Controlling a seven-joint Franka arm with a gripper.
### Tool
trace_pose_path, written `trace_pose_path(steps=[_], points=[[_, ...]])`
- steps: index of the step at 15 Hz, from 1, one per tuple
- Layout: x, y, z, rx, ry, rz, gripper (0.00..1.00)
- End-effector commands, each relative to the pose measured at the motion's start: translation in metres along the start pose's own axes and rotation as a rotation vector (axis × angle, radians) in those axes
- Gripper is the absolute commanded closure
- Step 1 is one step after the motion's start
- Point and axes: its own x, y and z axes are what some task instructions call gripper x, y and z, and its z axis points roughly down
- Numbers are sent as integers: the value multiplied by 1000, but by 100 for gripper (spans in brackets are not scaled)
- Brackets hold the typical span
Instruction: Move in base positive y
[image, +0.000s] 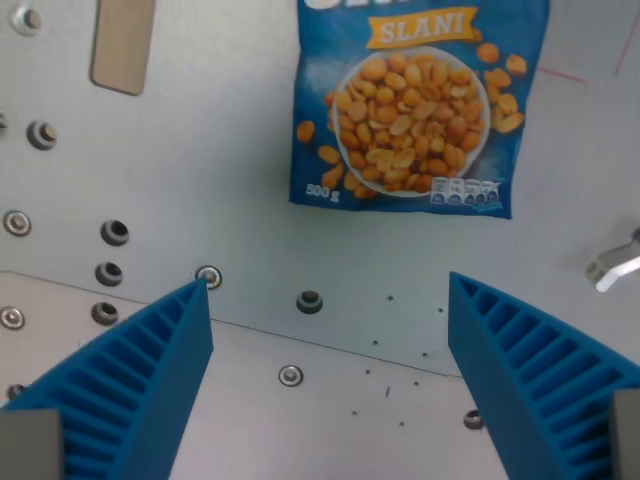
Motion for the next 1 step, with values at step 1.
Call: trace_pose_path(steps=[1], points=[[12, -12, -2, -2, -13, 19, 0]])
